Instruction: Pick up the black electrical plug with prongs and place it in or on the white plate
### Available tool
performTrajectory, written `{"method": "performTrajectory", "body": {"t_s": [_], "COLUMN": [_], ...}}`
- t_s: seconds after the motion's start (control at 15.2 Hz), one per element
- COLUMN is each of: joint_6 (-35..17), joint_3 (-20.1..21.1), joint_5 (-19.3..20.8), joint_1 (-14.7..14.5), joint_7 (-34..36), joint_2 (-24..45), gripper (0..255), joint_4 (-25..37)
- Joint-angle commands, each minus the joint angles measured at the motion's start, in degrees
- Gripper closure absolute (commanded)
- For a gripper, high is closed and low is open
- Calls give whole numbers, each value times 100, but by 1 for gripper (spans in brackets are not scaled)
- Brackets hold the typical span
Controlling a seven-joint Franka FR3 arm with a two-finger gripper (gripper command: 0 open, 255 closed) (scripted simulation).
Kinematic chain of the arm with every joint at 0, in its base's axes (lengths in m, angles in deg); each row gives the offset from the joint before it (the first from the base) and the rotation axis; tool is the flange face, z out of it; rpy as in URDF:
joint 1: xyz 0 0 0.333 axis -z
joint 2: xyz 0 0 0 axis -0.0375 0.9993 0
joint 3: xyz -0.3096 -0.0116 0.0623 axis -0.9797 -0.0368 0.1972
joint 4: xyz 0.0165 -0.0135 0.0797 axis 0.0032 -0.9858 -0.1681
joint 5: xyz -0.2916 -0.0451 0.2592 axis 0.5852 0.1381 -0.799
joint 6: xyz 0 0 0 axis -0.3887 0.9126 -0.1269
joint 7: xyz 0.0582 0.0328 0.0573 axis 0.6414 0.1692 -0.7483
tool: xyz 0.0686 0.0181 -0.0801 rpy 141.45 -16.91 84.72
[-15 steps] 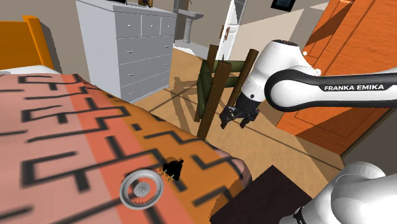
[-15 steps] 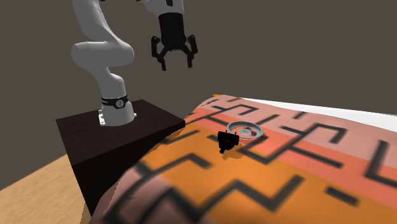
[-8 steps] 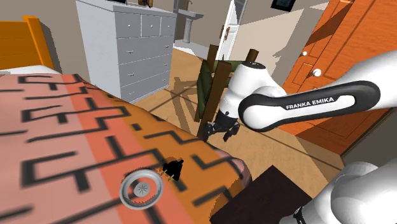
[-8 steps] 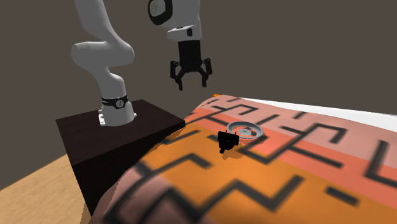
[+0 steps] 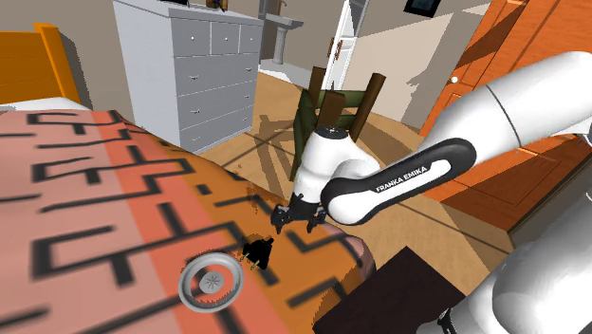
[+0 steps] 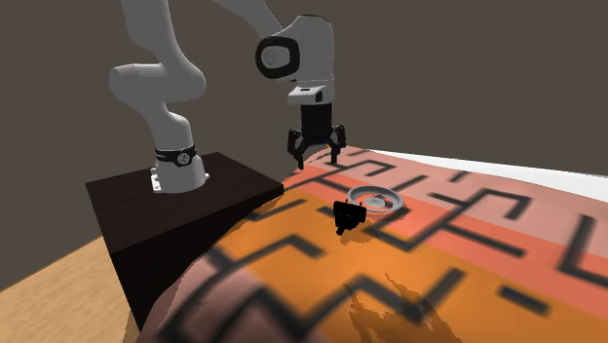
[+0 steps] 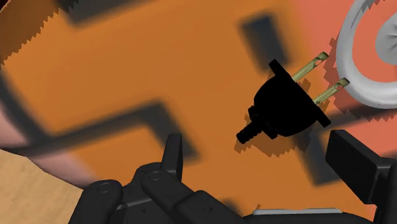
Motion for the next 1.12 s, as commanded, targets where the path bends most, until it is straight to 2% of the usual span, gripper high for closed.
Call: {"method": "performTrajectory", "body": {"t_s": [0.0,0.26,0.46,0.53,1.06], "joint_6": [-135,-353,-447,-468,-868], "joint_3": [23,-179,-400,-475,-777], "joint_5": [379,1067,1416,1493,1817], "joint_1": [-55,-392,-718,-829,-1059], "joint_7": [477,1313,1792,1917,2147], "joint_2": [516,1518,2231,2455,2998], "gripper": [0,0,0,0,0], "joint_4": [261,813,1297,1465,1600]}}
